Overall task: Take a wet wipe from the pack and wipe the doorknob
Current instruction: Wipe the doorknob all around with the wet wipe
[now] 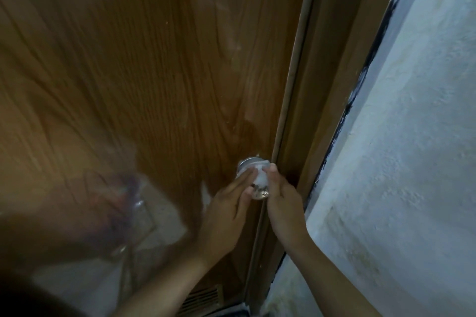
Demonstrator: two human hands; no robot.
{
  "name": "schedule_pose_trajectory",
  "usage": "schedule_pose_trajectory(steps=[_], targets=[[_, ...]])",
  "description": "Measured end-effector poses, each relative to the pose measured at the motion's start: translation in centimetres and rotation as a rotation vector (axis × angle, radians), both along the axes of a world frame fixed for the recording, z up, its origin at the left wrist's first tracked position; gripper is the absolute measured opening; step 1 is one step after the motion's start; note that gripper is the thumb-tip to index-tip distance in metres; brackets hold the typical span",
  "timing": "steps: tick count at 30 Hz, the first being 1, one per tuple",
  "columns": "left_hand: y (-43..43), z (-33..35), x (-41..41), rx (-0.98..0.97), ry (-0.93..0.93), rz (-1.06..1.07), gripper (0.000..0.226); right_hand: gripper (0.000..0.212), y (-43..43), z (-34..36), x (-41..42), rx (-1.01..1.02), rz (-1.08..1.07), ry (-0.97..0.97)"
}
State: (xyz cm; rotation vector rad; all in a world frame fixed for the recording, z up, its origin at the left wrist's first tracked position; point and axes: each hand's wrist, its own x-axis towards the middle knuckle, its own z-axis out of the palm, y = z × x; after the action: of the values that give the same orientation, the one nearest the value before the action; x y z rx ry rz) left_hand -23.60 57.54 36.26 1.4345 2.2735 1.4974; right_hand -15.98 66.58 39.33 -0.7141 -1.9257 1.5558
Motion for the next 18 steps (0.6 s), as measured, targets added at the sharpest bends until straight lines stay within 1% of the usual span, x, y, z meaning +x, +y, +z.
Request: schedule_pose_trajectory(steps=[1, 2, 4, 5, 7, 8, 9, 11, 12, 13, 15, 16, 18], targets=[[-0.3, -0.5, 0.3, 0.027, -0.081, -0.028, 0.047, 0.034, -0.2, -0.1, -0.1, 0.137, 0.012, -0.079], [-0.5, -0.9, 0.8, 0.042, -0.157, -0.068, 0.048, 0.043, -0.3, -0.2, -0.3, 0.333, 0.002, -0.163], [-0.6, -1.2, 1.7, 0.088, -0.314, -0.137, 0.044, 0.067, -0.8, -0.6, -0.7, 0.745, -0.075, -0.23], [-0.6, -1.3, 2.1, 0.118, -0.388, -0.158, 0.038, 0.072, -1.0, -0.7, -0.9, 0.88, -0.111, -0.244], [-0.4, -1.5, 2.6, 0.17, -0.529, -0.162, 0.031, 0.072, -1.3, -0.6, -1.1, 0.98, -0.141, -0.295], [-0.3, -1.7, 2.7, 0.189, -0.544, -0.131, 0.028, 0.071, -1.4, -0.5, -1.2, 0.994, -0.146, -0.303], [-0.3, -1.6, 2.9, 0.207, -0.513, -0.091, 0.027, 0.071, -1.2, -0.7, -1.2, 0.995, -0.151, -0.286], [-0.3, -1.0, 3.1, 0.229, -0.416, -0.04, 0.037, 0.07, -1.2, -0.8, -0.9, 0.931, -0.158, -0.215], [-0.3, -0.6, 2.9, 0.234, -0.362, -0.028, 0.04, 0.066, -1.1, -0.7, -0.7, 0.825, -0.141, -0.18], [-0.2, -0.2, 2.6, 0.237, -0.288, -0.012, 0.039, 0.056, -0.8, -0.7, -0.4, 0.672, -0.127, -0.14], [0.1, 0.2, 1.8, 0.202, -0.106, 0.047, 0.033, 0.031, -0.3, -0.6, 0.1, 0.293, -0.079, -0.055], [0.3, 0.4, 1.5, 0.16, -0.033, 0.084, 0.033, 0.027, -0.1, -0.6, 0.4, 0.149, -0.068, -0.02], [0.7, 1.1, 1.1, 0.046, 0.086, 0.133, 0.04, 0.029, 0.2, -1.0, 0.9, -0.055, -0.07, 0.04]])
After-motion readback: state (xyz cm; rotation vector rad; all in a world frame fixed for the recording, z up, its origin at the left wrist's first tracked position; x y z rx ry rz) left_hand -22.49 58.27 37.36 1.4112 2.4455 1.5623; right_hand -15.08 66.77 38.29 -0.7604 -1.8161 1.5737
